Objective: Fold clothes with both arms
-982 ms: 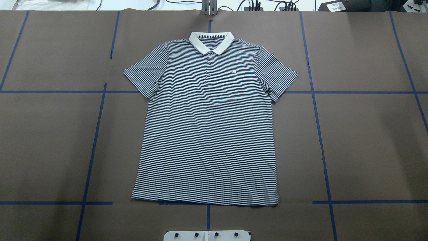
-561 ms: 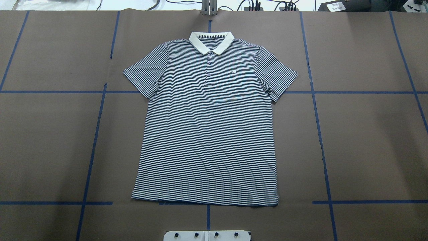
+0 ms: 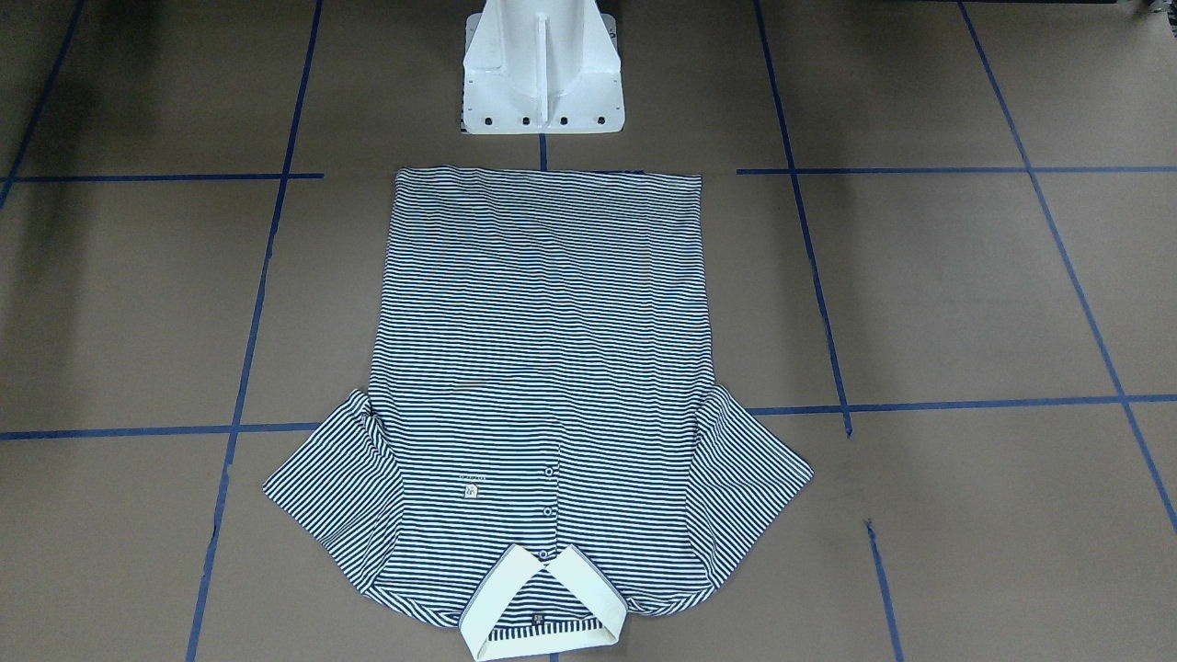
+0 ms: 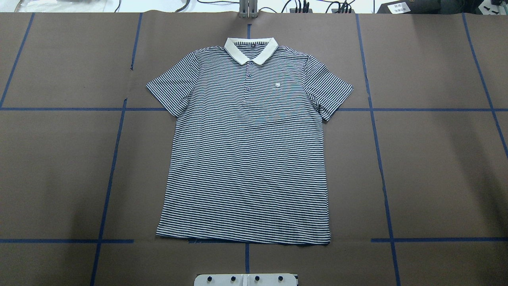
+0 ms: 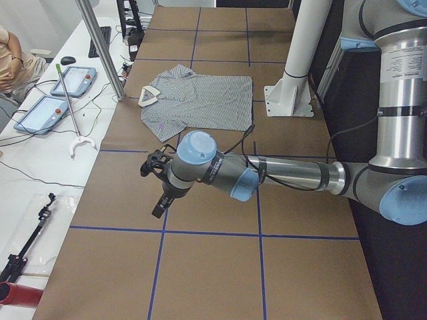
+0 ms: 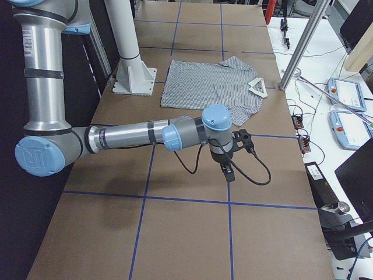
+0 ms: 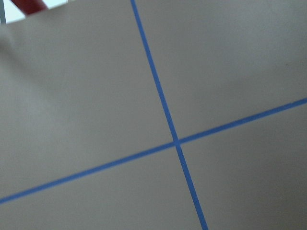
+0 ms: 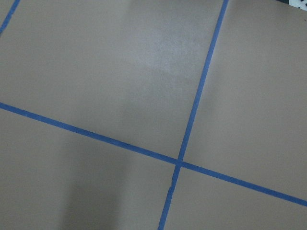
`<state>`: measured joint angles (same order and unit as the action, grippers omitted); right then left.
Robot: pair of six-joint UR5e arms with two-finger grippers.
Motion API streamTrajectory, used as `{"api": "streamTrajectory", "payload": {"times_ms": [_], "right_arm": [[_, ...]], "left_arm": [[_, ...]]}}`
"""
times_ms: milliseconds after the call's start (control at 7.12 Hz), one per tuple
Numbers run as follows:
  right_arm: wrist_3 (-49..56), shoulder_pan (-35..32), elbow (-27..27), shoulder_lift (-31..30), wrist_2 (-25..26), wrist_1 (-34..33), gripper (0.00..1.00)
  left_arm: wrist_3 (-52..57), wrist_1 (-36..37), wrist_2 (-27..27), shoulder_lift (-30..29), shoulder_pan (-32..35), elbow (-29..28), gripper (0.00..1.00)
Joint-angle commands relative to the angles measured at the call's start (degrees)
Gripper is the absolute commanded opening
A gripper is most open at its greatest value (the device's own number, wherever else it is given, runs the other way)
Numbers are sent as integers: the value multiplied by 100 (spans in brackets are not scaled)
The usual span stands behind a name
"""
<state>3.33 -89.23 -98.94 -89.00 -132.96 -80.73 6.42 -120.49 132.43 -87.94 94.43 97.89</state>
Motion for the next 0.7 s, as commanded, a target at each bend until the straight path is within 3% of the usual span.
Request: {"api": "streamTrajectory", "payload": {"times_ms": [0,140,421,561], "right_arm": [[-455,2,182,426,-354,66,100],[-639,185,252,724,-336,66,100],[-2425,991,288,1408,-258,100,100],[-3399,1413,462,1647,-5,605,97]], "left_arm": [[-864,-949,298,-495,-30,-445,100],[-1149,-968,353,-644,-65,-446,100],[-1328,-1467,380,-672,-556,-454,100],[-1336,-1469,371,-672,-844,-455,100]]}}
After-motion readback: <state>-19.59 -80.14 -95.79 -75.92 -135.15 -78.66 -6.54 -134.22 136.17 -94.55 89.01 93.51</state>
